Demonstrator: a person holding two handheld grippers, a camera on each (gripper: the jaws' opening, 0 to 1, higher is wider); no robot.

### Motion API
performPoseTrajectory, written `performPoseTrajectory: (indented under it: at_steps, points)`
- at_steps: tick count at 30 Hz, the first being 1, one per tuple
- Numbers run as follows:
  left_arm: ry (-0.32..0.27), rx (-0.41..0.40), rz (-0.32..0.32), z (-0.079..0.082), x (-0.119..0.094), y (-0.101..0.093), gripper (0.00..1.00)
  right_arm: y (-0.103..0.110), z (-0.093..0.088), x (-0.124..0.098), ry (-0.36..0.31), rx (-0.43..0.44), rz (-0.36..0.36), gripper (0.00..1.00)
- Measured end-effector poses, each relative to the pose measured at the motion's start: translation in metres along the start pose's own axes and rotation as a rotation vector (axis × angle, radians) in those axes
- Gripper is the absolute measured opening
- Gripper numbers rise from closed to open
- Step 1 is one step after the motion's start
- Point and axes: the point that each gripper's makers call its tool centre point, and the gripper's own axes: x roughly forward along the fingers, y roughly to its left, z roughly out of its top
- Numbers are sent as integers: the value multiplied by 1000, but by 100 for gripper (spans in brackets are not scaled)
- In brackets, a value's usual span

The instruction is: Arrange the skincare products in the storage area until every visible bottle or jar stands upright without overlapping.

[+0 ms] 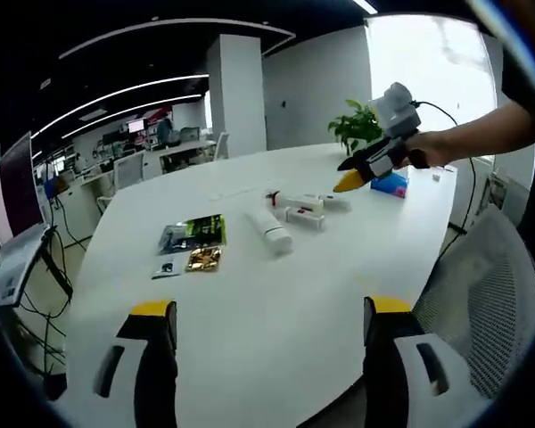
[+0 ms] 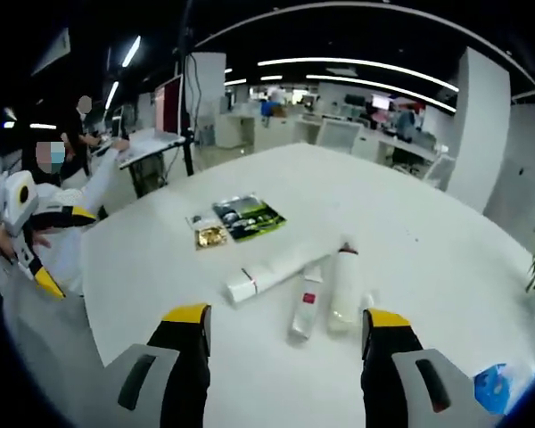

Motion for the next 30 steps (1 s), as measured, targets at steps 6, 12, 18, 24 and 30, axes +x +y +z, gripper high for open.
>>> performPoseTrajectory:
  at_steps: [6,12,18,24,30]
  points:
    - [-1,-13,4,-2,2,3,79,5,7,13,21,5,34,72]
    - [-14,34,15,3,0,-3,74,2,6,23,57,7,58,72]
    - [-81,-10,19,16,-4,-2,77,2,4,34,85,25,81,71]
    - [-114,-64,41,17,-5,7,80,6,4,42,106,51,107,71]
    - [-114,-50,64,13,-5,14,81,12,3,51,134,69,124,72]
